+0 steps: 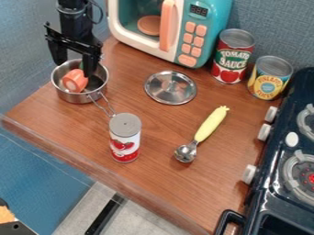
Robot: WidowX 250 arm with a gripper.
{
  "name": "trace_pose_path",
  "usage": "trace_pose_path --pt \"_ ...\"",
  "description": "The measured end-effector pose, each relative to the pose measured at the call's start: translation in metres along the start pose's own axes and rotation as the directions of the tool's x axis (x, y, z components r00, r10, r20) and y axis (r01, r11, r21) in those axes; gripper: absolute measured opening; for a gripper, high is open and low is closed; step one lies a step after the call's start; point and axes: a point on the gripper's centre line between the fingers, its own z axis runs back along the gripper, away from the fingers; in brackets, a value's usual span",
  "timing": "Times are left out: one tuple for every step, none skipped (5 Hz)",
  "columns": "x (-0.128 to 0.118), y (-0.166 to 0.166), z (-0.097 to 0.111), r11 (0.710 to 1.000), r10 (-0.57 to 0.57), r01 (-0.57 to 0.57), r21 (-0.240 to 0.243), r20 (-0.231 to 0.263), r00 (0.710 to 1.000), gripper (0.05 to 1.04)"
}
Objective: Take the carrot out of the pot and put it in the middle of the table
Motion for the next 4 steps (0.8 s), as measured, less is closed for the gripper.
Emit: trace_pose_path --pt "-0.004 -0.003 -0.013 1.0 -0.002 0.001 -0.018 -0.033 0.999 1.001" --pt "-0.004 -0.001 -0.023 0.998 -0.023 0.02 -0.063 -0.039 0.999 1.001" --pt "-0.001 0.001 -0.036 0.992 -0.065 0.06 -0.109 -0.042 0.997 1.001" --pt "0.004 0.004 -0.044 0.991 -0.078 0.072 -0.11 -0.054 0.996 0.944"
